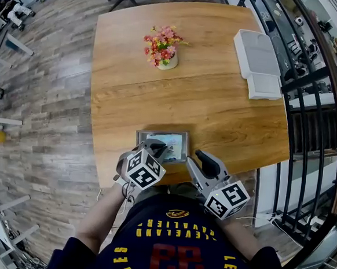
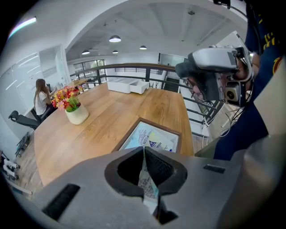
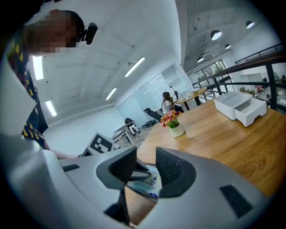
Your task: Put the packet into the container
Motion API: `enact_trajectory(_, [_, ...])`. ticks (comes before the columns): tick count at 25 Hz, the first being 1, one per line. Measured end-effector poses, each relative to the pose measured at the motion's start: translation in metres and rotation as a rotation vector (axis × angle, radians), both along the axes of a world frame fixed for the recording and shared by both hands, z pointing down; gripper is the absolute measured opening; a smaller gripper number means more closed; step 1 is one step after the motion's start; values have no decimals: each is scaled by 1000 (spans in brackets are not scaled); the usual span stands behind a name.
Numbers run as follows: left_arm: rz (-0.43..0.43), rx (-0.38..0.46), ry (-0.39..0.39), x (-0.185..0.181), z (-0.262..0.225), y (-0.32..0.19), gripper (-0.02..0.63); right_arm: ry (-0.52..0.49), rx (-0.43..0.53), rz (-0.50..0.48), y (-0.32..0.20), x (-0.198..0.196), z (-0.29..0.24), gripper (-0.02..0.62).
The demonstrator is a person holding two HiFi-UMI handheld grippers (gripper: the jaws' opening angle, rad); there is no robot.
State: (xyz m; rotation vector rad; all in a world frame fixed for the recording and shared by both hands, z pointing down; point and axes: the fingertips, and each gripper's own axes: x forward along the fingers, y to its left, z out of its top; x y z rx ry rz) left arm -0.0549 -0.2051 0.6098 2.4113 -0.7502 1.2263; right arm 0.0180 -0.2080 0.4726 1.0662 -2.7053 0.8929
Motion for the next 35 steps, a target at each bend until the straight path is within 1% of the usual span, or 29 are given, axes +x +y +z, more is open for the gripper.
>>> enact_trajectory(4, [9, -16, -19, 2, 11, 0, 17, 0, -2, 2, -1, 1, 1, 140])
enact_trajectory(11, [-4, -34, -53, -3, 27, 1, 18, -4, -8, 13, -1, 3, 2, 140])
enact_trajectory(22, [-6, -33, -54, -6, 30, -3, 23, 1, -4, 10, 0, -2, -2, 138])
enact_trajectory(24, [-18, -22, -44, -6, 29, -3, 42, 3, -2, 10, 1, -3, -2, 138])
enact_trajectory(27, [-33, -13, -22, -7, 28, -2, 135, 3, 1, 12, 3, -4, -2, 137])
enact_trajectory(29, [-47, -8, 0, -8, 25, -1, 169, 4, 0, 12, 5, -5, -1, 137])
enact_trajectory(31, [-67, 8, 26, -10, 18, -1, 169, 3, -1, 12, 7, -6, -1, 137])
enact_trajectory(35, [-113, 64, 80, -13, -4, -1, 169, 2, 4, 12, 9, -7, 2, 137])
